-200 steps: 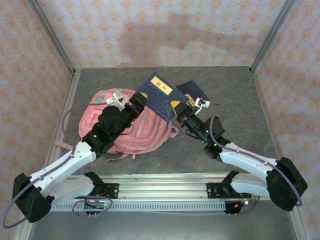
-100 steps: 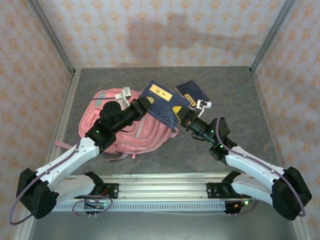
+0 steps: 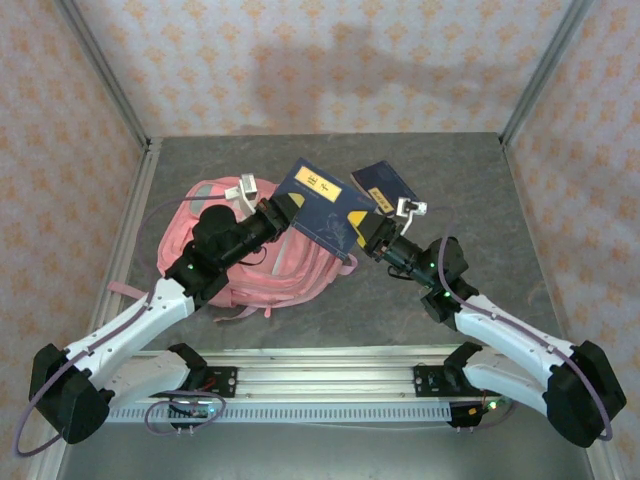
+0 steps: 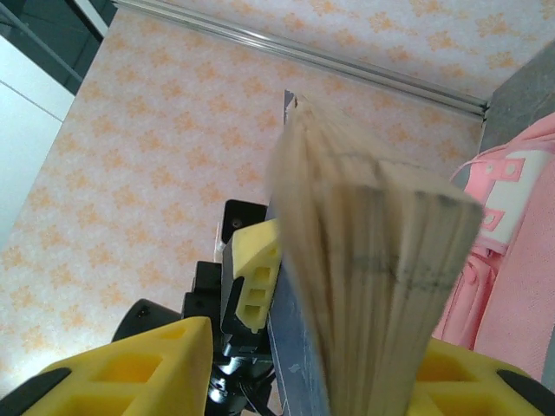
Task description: Pack books, pencil case, and school supplies into a backpack
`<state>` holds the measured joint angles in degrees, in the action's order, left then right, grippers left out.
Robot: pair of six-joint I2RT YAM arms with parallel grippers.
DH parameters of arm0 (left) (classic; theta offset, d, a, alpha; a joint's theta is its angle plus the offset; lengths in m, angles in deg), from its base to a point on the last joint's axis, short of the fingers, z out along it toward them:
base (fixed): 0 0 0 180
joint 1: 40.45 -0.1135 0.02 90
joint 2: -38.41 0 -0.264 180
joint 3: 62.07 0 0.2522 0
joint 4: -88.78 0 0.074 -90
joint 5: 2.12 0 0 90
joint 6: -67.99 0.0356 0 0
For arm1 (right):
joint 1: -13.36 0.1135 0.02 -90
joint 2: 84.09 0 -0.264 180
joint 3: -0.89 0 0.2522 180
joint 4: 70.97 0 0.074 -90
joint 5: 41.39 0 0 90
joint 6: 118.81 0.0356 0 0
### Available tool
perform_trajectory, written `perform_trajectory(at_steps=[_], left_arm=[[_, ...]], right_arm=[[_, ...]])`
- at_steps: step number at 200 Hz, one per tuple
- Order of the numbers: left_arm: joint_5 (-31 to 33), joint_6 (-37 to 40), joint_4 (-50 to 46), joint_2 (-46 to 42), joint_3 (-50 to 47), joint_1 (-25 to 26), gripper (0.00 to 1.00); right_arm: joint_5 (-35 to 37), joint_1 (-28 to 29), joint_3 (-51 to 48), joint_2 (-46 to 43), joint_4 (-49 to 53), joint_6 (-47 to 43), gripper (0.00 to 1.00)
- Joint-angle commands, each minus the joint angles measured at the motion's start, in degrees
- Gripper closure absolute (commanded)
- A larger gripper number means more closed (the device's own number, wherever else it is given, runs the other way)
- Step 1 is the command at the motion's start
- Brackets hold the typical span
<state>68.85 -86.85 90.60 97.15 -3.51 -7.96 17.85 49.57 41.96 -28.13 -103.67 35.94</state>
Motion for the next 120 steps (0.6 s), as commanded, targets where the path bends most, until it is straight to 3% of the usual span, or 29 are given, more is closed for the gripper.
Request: perform_trajectory(at_steps=[1,41,71,99,120], left_arm=[[0.7,1.0,1.1,-0.2,-0.5,-0.4,1.00],[0.7,0.8,0.6,-0.3,-0.9,-0.3,1.00],[0.9,1.3,-1.0,-0.8,-0.9,-0.4,1.00],[0.6,2.1,-3.1,-0.4,-0.2,-0.3,1.00],[1.2,7.1,-9.7,-0.7,2.0,-0.4,0.82]], right_arm=[[-1.8,0.5,0.1,1.5,-7.6,1.0,0.58],[-2.5,0.7,1.6,4.9,-9.0,1.2,0.63],[-2.4,0.8,1.3,4.8,-8.4,0.8,0.73],[-0.7,0.8,1.1,2.4,-2.6,-1.6,0.96],[5.2,0.7,1.2,-4.0,11.5,-7.3,1.00]])
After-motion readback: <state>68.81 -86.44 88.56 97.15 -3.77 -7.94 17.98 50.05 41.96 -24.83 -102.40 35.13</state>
